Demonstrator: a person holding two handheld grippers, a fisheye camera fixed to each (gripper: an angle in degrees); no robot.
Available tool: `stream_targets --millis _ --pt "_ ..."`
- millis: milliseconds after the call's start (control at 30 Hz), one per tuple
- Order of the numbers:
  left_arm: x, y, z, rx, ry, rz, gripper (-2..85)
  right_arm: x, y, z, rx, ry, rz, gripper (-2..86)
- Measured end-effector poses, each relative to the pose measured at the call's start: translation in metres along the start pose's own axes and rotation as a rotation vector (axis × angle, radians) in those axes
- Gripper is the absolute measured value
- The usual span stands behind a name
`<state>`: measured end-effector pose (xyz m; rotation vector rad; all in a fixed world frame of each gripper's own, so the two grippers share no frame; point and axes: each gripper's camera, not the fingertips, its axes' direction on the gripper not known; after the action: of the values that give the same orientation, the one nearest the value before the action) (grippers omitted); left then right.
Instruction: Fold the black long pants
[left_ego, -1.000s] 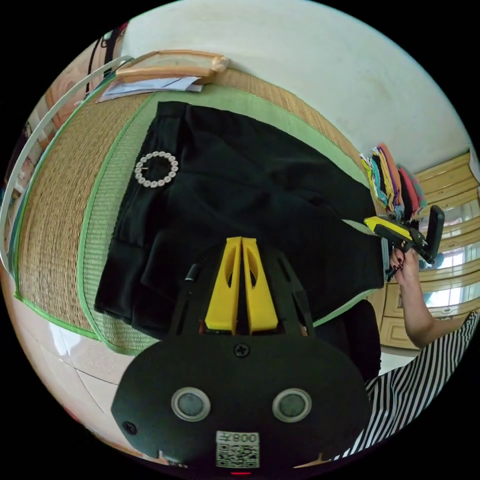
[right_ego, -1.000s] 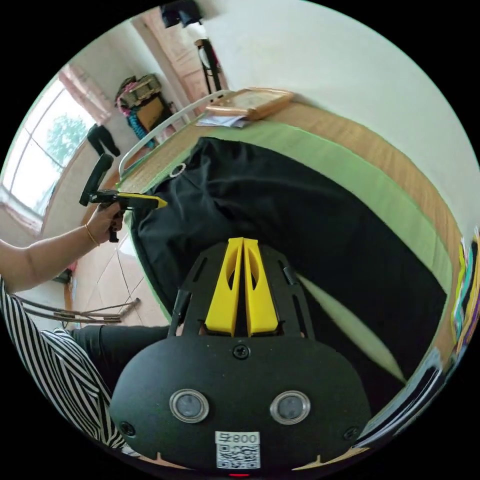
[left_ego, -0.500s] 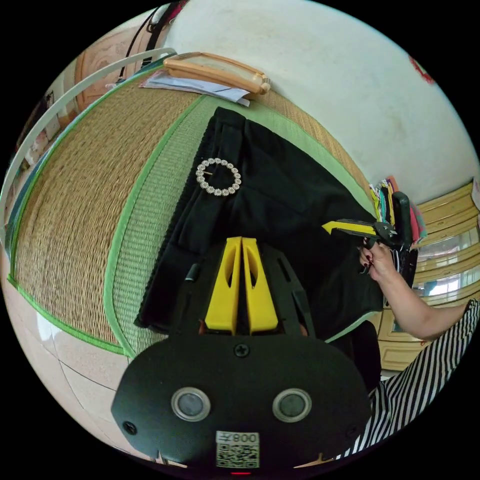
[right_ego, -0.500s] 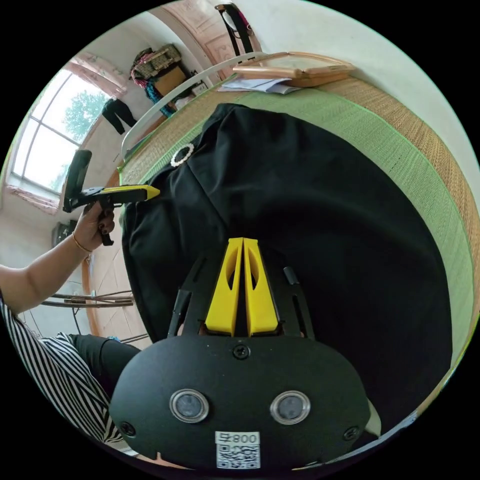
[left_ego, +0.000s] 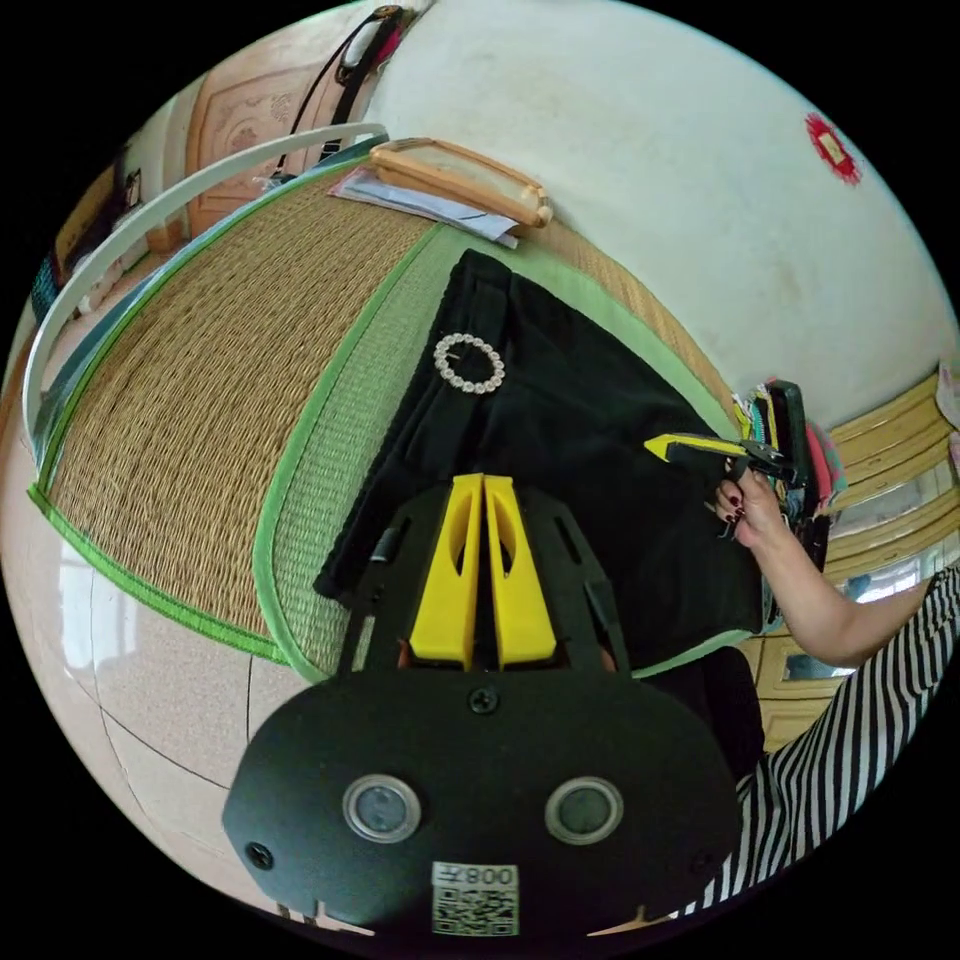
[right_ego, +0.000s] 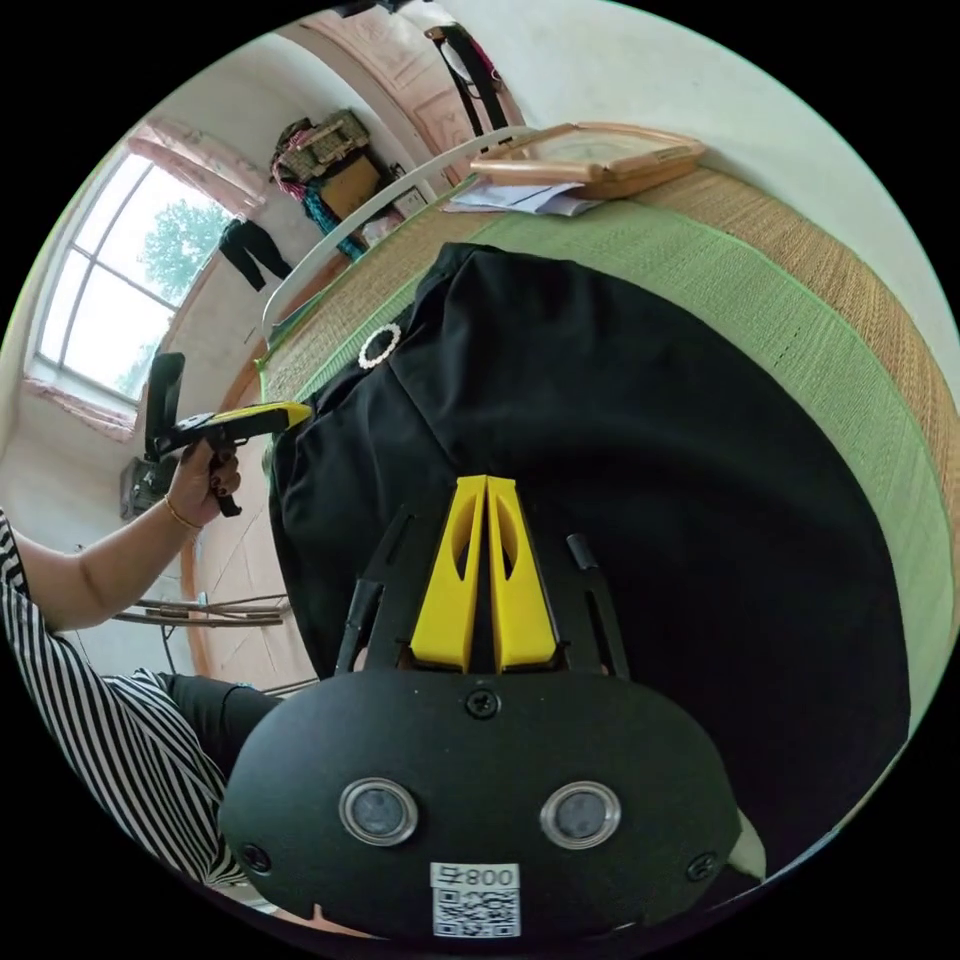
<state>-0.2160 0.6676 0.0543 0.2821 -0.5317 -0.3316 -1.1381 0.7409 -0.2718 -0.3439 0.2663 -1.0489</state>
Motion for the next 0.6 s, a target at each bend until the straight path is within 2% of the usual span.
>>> stream_targets --millis 167,333,433,600 --pt "0.007 -0.064 0.011 0.034 0.110 0.129 2.6 0.014 -0.017 -0.042 0.075 0.039 -0.002 0.5" --pt "0.019 -0.152 0.019 -0.011 0.009 0.280 8.2 0.054 -0.046 -0.083 0.062 0.202 0.037 2.0" --pt "0.021 -0.194 0.019 -0.044 -0.095 0.305 8.6 0.072 -0.058 -0.102 0.048 0.238 0.052 4.0" --pt "0.026 -0.247 0.014 -0.109 -0.169 0.351 8.7 0.089 -0.067 -0.120 0.012 0.267 0.069 6.0"
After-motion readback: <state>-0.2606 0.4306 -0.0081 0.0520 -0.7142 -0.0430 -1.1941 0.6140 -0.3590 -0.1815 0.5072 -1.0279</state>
